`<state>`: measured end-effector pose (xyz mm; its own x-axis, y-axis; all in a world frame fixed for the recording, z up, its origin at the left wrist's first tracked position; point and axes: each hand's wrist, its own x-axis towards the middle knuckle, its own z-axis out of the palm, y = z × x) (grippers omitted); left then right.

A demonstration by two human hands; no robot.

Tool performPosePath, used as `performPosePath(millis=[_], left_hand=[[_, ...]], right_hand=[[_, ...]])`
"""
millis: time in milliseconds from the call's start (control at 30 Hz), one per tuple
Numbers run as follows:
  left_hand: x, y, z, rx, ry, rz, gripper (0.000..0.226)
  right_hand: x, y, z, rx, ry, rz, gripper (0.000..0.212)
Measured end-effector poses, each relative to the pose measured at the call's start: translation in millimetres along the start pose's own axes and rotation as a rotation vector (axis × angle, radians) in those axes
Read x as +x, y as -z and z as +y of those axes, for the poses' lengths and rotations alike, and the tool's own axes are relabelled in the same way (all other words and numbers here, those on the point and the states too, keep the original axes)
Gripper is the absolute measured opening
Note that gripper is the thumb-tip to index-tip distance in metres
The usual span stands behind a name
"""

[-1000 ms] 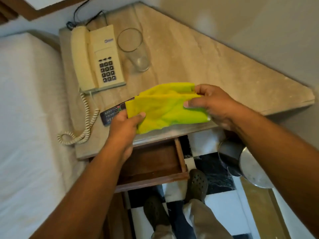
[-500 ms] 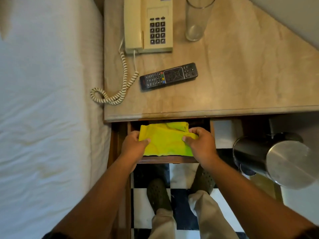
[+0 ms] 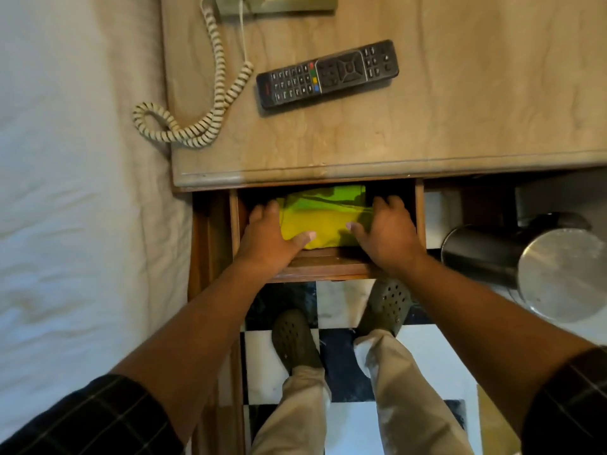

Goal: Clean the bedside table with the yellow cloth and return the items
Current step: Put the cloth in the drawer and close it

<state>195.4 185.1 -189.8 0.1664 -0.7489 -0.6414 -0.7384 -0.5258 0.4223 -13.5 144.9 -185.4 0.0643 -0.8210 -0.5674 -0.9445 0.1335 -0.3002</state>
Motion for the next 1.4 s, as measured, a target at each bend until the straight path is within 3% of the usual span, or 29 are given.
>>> performPosePath(millis=[100,233,367,567,1100,1333,1400], left_hand=[[-36.1,20.2,3.9,0.203,-0.217,-0.003,0.124],[-60.1,34.6,-2.9,0.673,-0.460,0.148,0.148],[-58.0,35.0,-4.6,0.754,-0.440,0.233,0.158],[-35.6,34.6,7.0,0.739,-0.352,0.222,0.168],[-29.3,36.9,19.3,0.878,-0.453,0.210,0.166],[-15.7,46.9,29.6,0.889,-0.465,0.292,0.149],[-8.5,52.5,34.6,0.901,-0.474,0.301,0.151]], right_hand=[[-39.2,16.6,-1.6,-0.042,0.177,-0.011,0.087],[-72.0,27.2,-5.3,-0.268,0.481,0.128,0.099],[-74.4,29.3,-10.1,-0.425,0.581,0.201,0.124],[-47.3,42.9,-5.2,-0.632,0.455,0.117,0.152],[-30.1,45.7,-5.7,-0.676,0.490,0.127,0.157],[-17.4,57.4,-11.4,-0.624,0.516,0.231,0.132],[-8.5,64.0,-15.6,-0.623,0.512,0.215,0.136]])
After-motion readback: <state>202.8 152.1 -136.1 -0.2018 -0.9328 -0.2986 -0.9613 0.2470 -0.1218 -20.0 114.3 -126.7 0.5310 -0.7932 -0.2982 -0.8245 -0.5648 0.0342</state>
